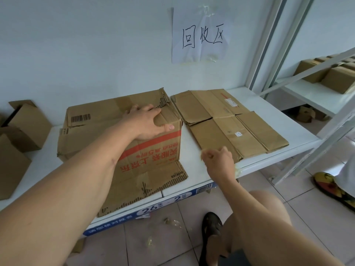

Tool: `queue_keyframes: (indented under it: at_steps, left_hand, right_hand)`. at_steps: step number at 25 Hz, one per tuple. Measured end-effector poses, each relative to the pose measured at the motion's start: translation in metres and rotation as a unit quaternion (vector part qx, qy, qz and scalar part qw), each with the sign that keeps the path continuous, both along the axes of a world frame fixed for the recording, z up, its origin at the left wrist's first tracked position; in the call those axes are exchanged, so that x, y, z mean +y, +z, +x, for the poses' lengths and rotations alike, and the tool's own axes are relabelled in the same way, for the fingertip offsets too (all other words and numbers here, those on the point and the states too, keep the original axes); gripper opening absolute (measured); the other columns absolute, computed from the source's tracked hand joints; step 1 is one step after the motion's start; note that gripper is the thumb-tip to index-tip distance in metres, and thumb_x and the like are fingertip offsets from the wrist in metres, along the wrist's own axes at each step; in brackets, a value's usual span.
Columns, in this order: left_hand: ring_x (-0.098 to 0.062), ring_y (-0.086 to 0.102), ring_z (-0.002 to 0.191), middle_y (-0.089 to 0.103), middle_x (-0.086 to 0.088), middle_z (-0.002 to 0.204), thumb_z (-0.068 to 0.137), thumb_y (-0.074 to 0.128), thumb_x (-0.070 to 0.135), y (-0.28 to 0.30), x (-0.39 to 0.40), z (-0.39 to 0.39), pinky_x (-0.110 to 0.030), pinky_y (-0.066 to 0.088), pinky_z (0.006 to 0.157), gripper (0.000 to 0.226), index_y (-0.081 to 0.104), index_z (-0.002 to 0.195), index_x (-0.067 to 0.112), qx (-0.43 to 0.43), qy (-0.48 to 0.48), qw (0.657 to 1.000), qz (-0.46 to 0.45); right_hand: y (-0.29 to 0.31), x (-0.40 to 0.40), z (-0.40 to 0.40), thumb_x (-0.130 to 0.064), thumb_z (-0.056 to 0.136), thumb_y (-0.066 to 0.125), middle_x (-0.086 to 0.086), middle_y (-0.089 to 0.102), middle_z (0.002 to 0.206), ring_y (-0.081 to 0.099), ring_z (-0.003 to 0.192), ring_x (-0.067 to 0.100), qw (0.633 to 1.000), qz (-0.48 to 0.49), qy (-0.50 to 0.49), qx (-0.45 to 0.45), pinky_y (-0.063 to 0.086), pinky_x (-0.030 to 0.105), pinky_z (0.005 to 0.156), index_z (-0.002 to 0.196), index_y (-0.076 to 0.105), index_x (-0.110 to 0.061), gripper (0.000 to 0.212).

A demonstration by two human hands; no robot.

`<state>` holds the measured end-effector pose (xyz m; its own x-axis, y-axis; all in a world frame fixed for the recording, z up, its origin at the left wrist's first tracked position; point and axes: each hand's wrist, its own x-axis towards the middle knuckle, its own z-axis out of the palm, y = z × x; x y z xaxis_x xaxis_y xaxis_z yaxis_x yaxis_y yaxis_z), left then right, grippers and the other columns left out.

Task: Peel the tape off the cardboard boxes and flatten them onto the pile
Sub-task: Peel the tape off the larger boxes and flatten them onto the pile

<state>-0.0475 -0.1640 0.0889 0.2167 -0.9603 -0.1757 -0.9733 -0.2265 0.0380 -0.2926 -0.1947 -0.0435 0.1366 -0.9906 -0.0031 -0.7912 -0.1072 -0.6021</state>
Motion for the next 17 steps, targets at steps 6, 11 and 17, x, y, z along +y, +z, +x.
queue_keyframes:
  at_steps: [6, 11, 17]
  left_hand:
    - [-0.038, 0.004, 0.148, 0.005, 0.005, 0.164, 0.067, 0.025, 0.093, -0.003, 0.0, -0.003, -0.059, 0.01, 0.118, 0.108, 0.011, 0.155, 0.034, -0.001, 0.006, 1.0, -0.002]
    - [-0.039, 0.003, 0.148, 0.005, 0.004, 0.164, 0.07, 0.027, 0.092, -0.002, -0.001, -0.005, -0.06, 0.009, 0.117, 0.104, 0.011, 0.155, 0.034, -0.003, 0.015, 1.0, -0.003]
    - [-0.041, 0.002, 0.147, 0.004, 0.001, 0.164, 0.071, 0.024, 0.093, 0.002, 0.002, -0.012, -0.063, 0.005, 0.114, 0.104, 0.011, 0.155, 0.034, 0.007, 0.066, 0.998, -0.014]
  right_hand:
    - [-0.039, 0.016, -0.012, -0.035, 0.096, 0.056, 0.001, 0.054, 0.103, 0.059, 0.093, 0.024, 0.991, 0.049, 0.109, 0.055, 0.05, 0.036, 0.078, 0.114, 0.068, -0.022, 0.025]
    - [-0.039, 0.028, -0.013, -0.067, 0.086, 0.052, -0.008, 0.061, 0.121, 0.053, 0.115, 0.017, 0.97, 0.0, 0.164, 0.182, 0.037, 0.036, 0.098, 0.137, 0.048, -0.028, 0.064]
    - [-0.033, 0.034, -0.004, -0.042, 0.102, 0.032, -0.006, 0.063, 0.115, 0.053, 0.109, 0.021, 0.947, -0.094, 0.154, 0.266, 0.035, 0.038, 0.098, 0.116, 0.056, -0.027, 0.032]
